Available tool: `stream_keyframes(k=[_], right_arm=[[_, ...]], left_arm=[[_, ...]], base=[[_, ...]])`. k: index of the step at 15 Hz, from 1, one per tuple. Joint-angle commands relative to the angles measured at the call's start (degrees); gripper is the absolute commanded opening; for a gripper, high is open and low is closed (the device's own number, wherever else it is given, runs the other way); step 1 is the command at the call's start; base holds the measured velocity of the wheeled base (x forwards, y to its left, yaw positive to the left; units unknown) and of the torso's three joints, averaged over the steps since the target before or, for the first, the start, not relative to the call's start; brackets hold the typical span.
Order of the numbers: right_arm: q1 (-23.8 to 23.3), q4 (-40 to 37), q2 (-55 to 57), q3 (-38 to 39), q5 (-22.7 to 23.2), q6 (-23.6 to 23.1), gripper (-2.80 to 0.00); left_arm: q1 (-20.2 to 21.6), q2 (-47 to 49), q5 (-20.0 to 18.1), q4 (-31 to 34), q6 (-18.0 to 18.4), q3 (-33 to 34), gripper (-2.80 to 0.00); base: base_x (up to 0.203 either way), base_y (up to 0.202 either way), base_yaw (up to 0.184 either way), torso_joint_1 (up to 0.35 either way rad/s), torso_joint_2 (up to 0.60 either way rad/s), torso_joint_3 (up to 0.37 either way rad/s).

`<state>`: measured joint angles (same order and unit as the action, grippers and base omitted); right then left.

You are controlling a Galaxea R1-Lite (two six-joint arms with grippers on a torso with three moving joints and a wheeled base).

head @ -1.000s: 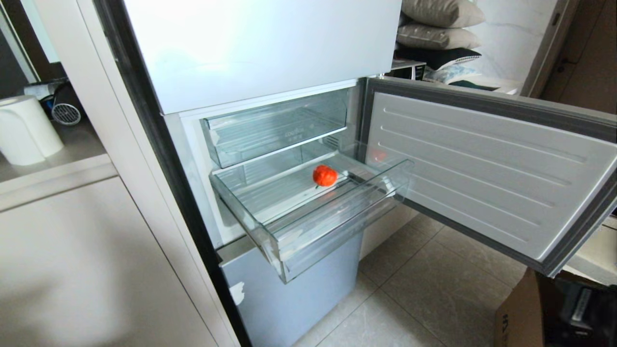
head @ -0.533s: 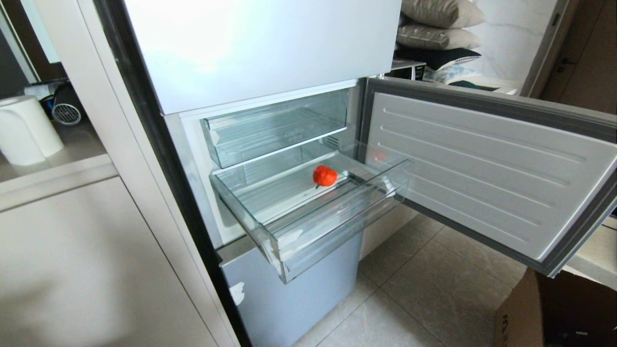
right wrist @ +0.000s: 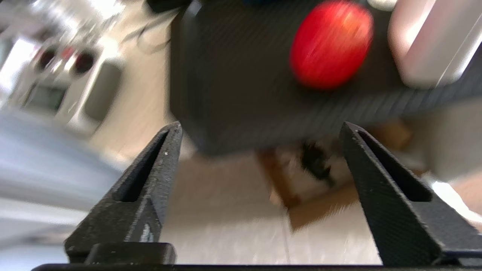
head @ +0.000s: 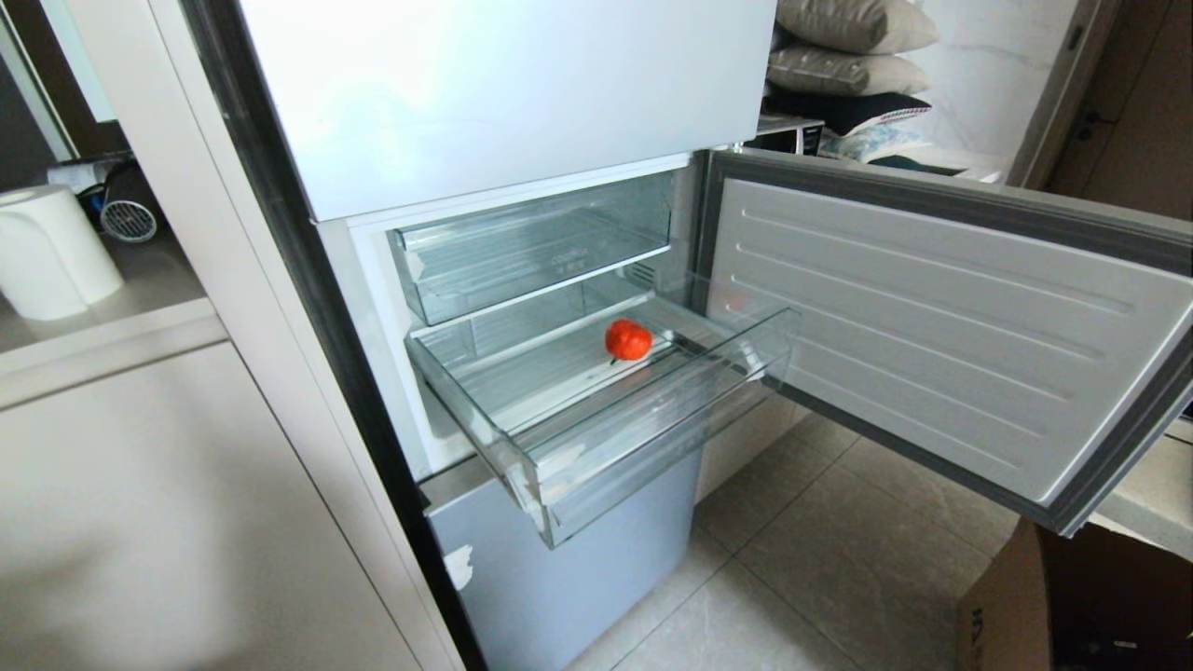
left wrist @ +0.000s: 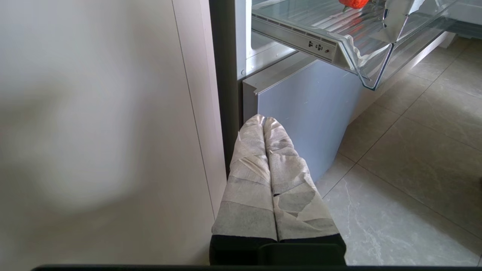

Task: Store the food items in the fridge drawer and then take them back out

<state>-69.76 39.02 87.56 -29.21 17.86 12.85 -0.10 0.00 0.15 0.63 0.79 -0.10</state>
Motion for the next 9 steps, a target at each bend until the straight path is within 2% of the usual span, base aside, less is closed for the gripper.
stream_keyframes(k=[1, 9], right_arm=[[-1.8, 1.8, 9.6, -4.4, 0.2, 0.0, 0.0], [-3.8, 2.1, 18.1, -12.4, 0.3, 0.0, 0.0]], left_arm=[[0.0, 0.0, 0.0, 0.0, 0.0, 0.0, -2.8], [0.0, 0.1, 0.0, 0.0, 0.0, 0.0, -2.8]], base=[[0.0, 0.0, 0.0, 0.0, 0.0, 0.0], [0.0, 0.0, 0.0, 0.0, 0.0, 0.0]])
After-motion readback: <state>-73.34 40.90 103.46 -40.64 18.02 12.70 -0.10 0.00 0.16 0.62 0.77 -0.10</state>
